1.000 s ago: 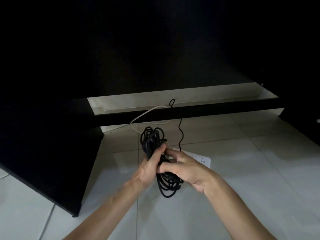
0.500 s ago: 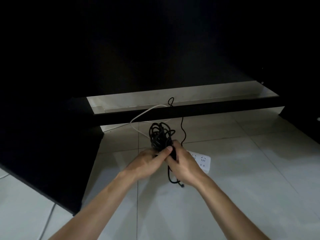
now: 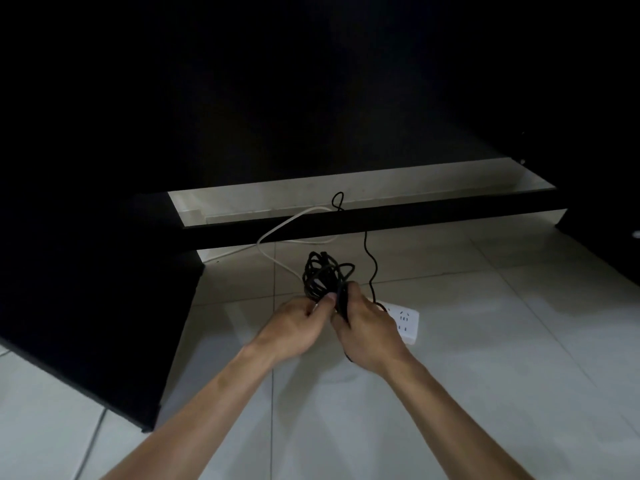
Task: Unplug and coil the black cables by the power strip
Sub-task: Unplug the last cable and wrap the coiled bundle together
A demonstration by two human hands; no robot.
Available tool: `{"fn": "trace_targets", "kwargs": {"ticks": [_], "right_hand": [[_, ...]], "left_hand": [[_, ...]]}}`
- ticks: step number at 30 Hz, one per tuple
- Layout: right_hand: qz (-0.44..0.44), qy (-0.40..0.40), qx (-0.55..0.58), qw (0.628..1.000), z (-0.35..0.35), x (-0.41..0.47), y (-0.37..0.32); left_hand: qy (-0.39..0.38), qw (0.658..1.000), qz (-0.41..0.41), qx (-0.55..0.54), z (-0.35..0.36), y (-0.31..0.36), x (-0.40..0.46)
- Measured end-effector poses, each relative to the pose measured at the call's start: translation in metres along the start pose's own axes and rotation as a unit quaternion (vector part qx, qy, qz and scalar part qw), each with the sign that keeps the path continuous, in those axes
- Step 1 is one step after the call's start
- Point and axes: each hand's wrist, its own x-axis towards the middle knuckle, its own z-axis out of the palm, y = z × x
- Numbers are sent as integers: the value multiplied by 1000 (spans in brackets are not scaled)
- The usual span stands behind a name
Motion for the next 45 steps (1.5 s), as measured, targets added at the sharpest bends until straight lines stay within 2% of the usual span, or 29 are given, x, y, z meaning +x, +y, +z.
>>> {"fn": "trace_targets", "kwargs": {"ticks": [4, 7, 10, 13, 18, 21, 23, 26, 30, 32, 34, 39, 45], "right_hand": [[-11, -3, -29, 1000, -1, 2, 3], [-35, 4, -25, 999, -4, 3, 2], [-52, 0, 0, 999, -8, 4, 2], [-37, -32, 99, 994, -11, 4, 2], [-32, -52, 259, 964, -5, 5, 11], [-18, -12, 297, 955, 2, 7, 10], [2, 36, 276, 961, 7, 13, 13], [16, 97, 147, 984, 12, 20, 21], [-32, 121, 26, 992, 19, 17, 20], [-63, 141, -16, 988, 23, 16, 19], [-85, 165, -50, 981, 27, 15, 18], [-120, 193, -95, 969, 32, 15, 20], [-170, 139, -128, 967, 29, 15, 33]], "left_hand": [[0, 1000, 6, -30, 2, 2, -4], [44, 998, 34, -16, 4, 6, -4], [92, 995, 16, -37, 5, 4, 2], [90, 994, -7, -61, 4, 1, 6], [59, 990, -55, -119, 0, 3, 9], [53, 992, -75, -85, -2, 5, 9], [46, 997, -57, -37, -4, 6, 9], [38, 999, -7, 12, -6, 10, 4], [61, 992, 57, 98, -3, 7, 1], [81, 989, 67, 107, -2, 8, 0], [85, 992, 53, 76, -2, 8, 2], [61, 992, -35, -108, 2, 12, 4], [-5, 969, -116, -218, -4, 9, 3]]}}
